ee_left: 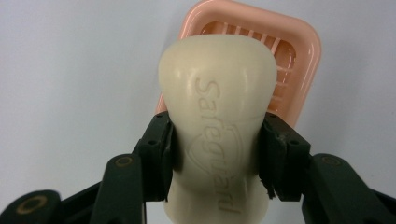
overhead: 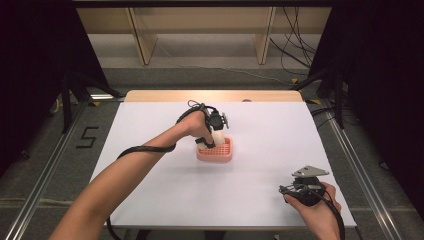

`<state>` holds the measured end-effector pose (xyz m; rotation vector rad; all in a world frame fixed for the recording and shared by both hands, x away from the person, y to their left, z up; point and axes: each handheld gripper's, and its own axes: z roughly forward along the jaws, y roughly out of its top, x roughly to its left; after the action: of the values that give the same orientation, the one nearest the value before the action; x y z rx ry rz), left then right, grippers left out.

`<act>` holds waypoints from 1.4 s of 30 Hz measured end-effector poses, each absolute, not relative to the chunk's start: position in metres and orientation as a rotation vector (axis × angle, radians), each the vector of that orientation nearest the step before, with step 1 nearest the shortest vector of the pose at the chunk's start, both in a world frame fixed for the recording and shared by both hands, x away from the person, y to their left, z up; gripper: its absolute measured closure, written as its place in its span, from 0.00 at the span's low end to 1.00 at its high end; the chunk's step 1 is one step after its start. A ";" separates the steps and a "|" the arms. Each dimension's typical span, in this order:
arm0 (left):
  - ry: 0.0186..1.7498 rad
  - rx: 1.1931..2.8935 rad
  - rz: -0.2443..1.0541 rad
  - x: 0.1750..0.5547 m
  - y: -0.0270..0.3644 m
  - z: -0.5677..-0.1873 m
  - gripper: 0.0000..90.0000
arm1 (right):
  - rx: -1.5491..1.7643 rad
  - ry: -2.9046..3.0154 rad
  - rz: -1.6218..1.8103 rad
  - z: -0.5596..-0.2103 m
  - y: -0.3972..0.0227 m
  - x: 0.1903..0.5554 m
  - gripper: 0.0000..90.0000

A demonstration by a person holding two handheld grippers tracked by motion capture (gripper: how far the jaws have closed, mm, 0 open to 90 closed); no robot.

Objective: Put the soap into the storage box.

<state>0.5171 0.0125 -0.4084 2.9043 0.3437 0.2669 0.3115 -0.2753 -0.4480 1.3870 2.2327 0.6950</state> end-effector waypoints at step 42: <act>0.372 2.900 0.189 0.523 0.006 -0.433 0.55 | 1.385 2.240 0.694 -0.449 -0.275 0.312 0.44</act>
<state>0.5235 0.0064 -0.4334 2.8999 0.3721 0.1887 0.3116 -0.2751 -0.4485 1.3851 2.2403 0.6936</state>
